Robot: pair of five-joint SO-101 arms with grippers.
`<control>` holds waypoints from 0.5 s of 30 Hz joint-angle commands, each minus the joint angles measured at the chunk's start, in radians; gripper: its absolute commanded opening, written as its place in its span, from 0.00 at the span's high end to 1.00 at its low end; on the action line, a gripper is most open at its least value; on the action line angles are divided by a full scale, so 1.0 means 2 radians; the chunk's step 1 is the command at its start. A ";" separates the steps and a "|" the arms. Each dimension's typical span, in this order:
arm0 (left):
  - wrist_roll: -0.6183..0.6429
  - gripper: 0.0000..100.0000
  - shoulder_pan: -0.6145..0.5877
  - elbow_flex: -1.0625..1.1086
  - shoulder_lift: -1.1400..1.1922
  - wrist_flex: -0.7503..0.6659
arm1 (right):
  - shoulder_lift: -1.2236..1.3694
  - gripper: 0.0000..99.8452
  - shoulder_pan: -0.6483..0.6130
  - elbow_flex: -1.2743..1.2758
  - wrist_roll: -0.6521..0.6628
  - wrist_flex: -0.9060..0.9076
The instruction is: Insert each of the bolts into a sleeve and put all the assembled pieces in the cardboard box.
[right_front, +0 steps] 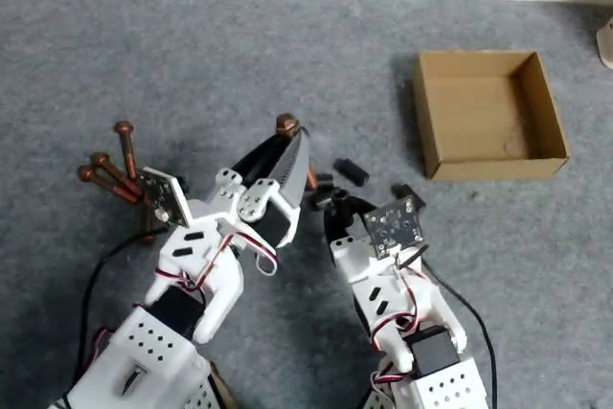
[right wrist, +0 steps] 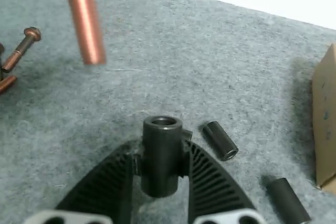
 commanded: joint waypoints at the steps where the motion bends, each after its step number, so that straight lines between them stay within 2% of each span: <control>1: 0.002 0.99 0.009 -0.006 -0.001 -0.003 | -0.016 0.99 -0.007 0.046 -0.001 -0.014; 8: 0.002 0.99 0.009 -0.013 0.046 -0.005 | -0.016 0.99 -0.007 0.046 -0.001 -0.015; 15: 0.001 0.99 0.009 -0.043 0.140 -0.066 | -0.016 0.99 -0.020 0.046 -0.001 -0.015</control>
